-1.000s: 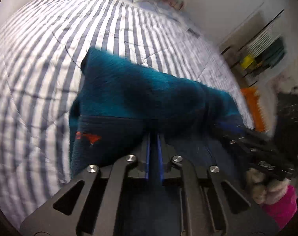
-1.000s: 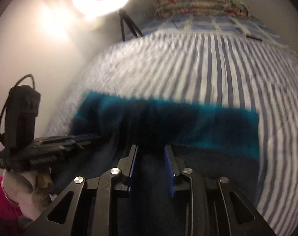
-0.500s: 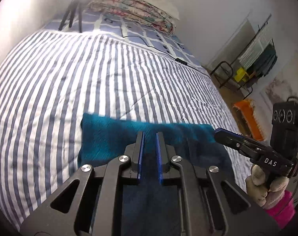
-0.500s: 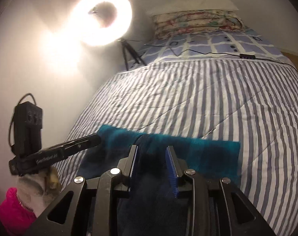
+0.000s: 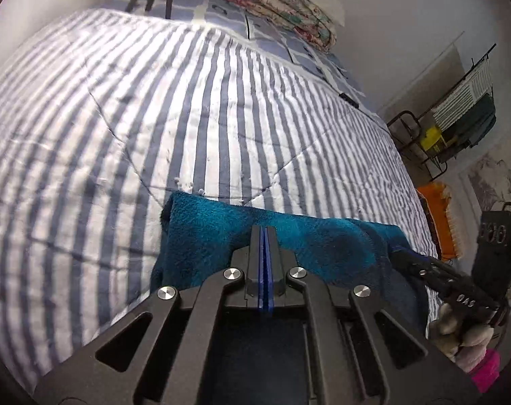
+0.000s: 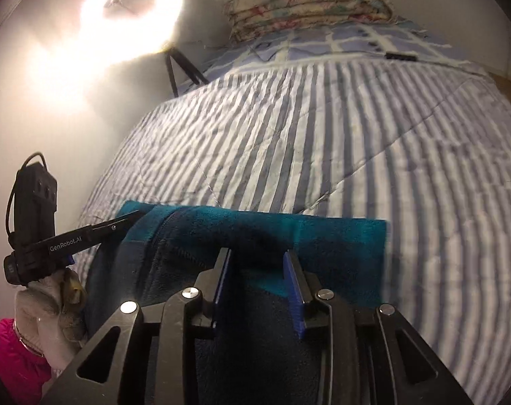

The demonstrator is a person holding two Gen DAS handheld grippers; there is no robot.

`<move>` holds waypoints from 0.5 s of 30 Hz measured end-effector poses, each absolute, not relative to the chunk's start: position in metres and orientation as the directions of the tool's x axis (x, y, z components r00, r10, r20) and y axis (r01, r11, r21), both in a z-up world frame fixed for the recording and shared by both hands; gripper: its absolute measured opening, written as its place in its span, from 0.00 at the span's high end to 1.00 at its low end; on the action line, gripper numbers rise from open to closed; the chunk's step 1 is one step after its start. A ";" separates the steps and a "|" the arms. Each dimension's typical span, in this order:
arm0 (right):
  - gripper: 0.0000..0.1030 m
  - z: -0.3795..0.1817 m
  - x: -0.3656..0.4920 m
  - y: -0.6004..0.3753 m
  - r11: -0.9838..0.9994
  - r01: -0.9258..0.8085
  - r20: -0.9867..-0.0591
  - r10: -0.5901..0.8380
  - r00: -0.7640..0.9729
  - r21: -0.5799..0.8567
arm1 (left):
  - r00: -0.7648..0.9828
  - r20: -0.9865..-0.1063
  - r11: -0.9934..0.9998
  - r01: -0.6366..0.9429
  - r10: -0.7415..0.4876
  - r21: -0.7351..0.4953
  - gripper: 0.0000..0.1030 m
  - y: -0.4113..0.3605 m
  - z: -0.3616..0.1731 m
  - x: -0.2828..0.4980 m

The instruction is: Fold large clothes

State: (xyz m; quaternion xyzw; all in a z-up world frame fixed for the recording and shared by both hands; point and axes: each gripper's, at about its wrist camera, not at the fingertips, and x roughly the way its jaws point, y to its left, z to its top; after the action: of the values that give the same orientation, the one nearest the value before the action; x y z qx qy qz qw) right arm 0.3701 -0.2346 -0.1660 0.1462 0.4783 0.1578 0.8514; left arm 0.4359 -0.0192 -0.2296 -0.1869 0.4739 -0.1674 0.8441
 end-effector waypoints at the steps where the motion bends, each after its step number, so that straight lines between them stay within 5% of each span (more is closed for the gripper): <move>1: 0.71 -0.157 0.361 -0.240 0.901 -0.134 -0.756 0.422 0.500 0.414 | 0.500 -0.734 0.876 0.118 -0.460 -0.468 0.96 -0.019 -0.219 0.426; 8: 0.70 -0.136 0.280 -0.257 0.862 -0.165 -0.740 0.498 0.451 0.480 | 0.483 -0.729 0.874 0.246 -0.485 -0.418 0.95 -0.028 -0.180 0.343; 15: 0.72 -0.185 0.242 -0.238 0.916 -0.160 -0.854 0.400 0.333 0.367 | 0.384 -0.801 0.888 0.238 -0.459 -0.394 0.95 -0.019 -0.232 0.291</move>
State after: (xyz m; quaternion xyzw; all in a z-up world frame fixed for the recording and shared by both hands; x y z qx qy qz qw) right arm 0.2421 -0.2382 -0.1847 0.1090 0.5511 0.1729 0.8090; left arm 0.2907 -0.0186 -0.2316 -0.1076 0.5134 -0.2111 0.8248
